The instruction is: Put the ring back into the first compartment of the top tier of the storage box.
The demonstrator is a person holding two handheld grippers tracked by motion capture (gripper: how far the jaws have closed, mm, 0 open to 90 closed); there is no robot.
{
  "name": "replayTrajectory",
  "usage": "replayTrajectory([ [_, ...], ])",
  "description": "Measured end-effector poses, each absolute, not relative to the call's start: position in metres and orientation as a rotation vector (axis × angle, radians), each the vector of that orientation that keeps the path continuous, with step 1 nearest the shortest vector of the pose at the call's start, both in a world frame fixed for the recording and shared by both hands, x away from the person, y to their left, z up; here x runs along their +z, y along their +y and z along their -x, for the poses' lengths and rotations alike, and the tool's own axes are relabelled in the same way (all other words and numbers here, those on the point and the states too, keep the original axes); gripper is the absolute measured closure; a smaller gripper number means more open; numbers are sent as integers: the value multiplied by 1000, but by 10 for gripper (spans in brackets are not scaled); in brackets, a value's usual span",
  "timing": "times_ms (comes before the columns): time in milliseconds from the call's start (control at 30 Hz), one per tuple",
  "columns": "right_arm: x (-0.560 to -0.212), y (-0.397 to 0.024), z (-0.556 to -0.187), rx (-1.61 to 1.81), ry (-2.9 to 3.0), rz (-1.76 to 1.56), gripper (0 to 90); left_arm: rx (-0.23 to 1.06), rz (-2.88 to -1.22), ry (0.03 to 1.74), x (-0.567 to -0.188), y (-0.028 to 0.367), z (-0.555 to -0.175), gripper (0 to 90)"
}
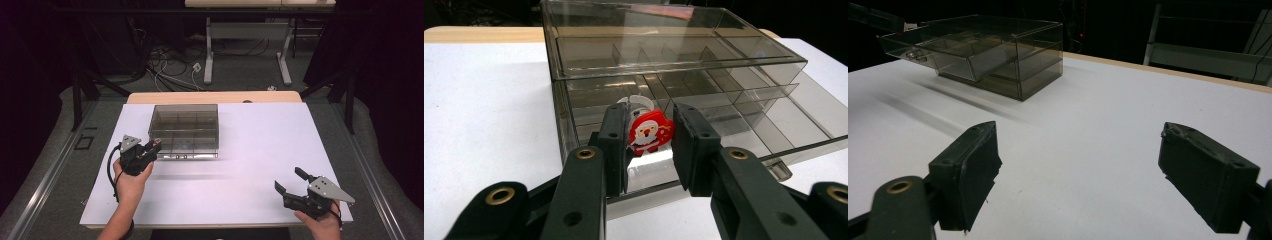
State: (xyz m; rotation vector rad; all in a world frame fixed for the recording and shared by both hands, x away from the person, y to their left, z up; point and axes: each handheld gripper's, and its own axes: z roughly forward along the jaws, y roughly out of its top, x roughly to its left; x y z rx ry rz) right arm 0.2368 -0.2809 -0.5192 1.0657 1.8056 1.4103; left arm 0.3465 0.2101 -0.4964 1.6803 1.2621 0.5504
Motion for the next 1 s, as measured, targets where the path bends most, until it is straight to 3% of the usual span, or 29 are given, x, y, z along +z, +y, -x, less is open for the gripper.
replayTrajectory([
  [500, -519, -281, -237, 1413, 1806, -1061, 159, 565, -1675, 1268, -499, 211, -348, 684],
  [533, -519, -281, -237, 1413, 1806, -1061, 159, 565, -1675, 1268, -499, 211, -348, 615],
  [633, -519, -281, -237, 1413, 1817, -1059, 159, 562, -1667, 1274, -500, 212, -348, 546],
  [1000, -519, -281, -237, 1415, 1815, -1061, 159, 555, -1641, 1277, -498, 214, -348, 428],
])
